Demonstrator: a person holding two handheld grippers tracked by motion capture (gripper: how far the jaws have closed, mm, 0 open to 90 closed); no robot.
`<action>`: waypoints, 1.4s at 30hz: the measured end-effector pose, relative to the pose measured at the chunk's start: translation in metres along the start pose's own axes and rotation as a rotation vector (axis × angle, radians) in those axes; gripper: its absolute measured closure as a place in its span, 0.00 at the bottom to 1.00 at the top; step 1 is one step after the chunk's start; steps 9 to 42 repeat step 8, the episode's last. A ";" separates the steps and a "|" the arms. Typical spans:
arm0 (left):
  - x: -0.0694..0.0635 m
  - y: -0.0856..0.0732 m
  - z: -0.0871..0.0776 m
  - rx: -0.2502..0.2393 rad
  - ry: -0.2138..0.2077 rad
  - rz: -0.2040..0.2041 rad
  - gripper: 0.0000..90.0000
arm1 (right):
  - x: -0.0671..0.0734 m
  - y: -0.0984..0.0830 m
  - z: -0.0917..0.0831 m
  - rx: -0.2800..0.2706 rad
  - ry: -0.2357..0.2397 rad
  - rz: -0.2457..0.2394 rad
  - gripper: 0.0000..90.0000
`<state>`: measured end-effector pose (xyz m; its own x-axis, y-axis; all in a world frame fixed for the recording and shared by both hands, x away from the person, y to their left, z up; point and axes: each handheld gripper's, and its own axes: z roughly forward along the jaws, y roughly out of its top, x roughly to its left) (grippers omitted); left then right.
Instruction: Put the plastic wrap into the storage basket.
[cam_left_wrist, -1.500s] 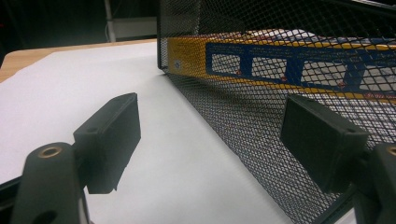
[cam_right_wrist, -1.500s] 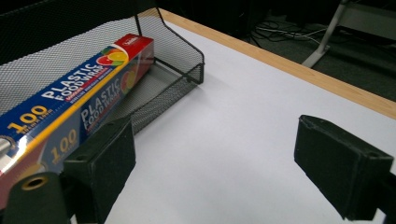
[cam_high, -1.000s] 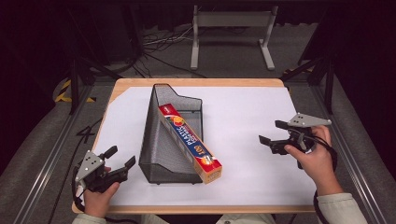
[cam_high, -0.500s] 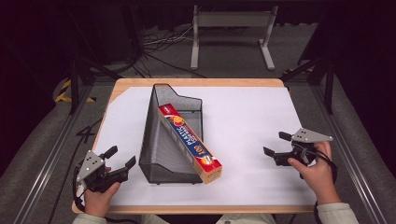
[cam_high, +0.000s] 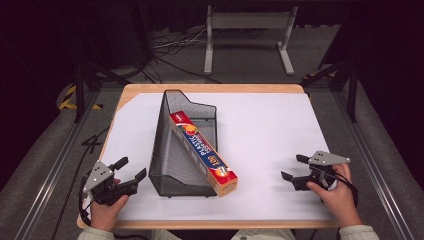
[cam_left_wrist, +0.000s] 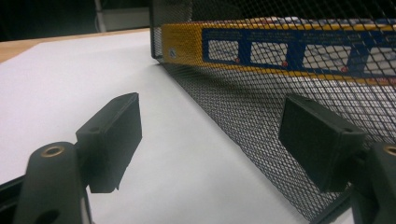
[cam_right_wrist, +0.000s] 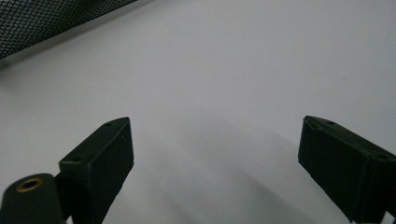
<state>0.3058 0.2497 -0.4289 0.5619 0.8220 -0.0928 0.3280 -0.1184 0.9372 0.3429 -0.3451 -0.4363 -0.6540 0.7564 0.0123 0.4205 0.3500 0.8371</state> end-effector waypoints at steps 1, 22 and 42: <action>0.000 0.000 0.000 0.002 -0.002 0.001 0.25 | 0.000 -0.002 0.001 0.005 0.000 0.004 0.12; 0.002 0.000 0.001 0.006 -0.011 -0.014 0.26 | 0.000 -0.003 0.003 0.005 -0.020 0.015 0.12; 0.002 0.000 0.001 0.006 -0.011 -0.014 0.26 | 0.000 -0.003 0.003 0.005 -0.020 0.015 0.12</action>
